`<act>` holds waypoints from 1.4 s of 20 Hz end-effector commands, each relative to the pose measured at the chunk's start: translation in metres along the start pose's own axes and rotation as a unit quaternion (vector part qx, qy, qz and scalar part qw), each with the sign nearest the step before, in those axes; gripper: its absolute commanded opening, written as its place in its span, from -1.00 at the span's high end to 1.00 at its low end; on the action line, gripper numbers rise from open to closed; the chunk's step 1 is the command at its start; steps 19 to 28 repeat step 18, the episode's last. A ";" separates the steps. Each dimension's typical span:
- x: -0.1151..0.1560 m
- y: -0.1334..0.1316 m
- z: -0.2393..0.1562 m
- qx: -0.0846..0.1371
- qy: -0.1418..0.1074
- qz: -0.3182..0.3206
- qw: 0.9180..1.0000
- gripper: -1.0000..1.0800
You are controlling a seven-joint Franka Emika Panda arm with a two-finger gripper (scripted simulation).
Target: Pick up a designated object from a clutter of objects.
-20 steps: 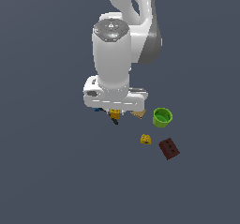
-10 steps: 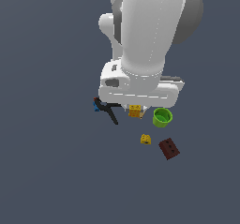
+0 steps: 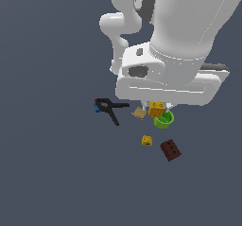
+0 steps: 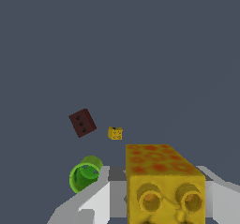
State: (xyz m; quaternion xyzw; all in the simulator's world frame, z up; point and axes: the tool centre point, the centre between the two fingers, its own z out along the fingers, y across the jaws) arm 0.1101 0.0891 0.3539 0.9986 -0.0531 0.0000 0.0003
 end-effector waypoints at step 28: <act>0.019 -0.030 -0.034 0.000 0.000 0.000 1.000 1.00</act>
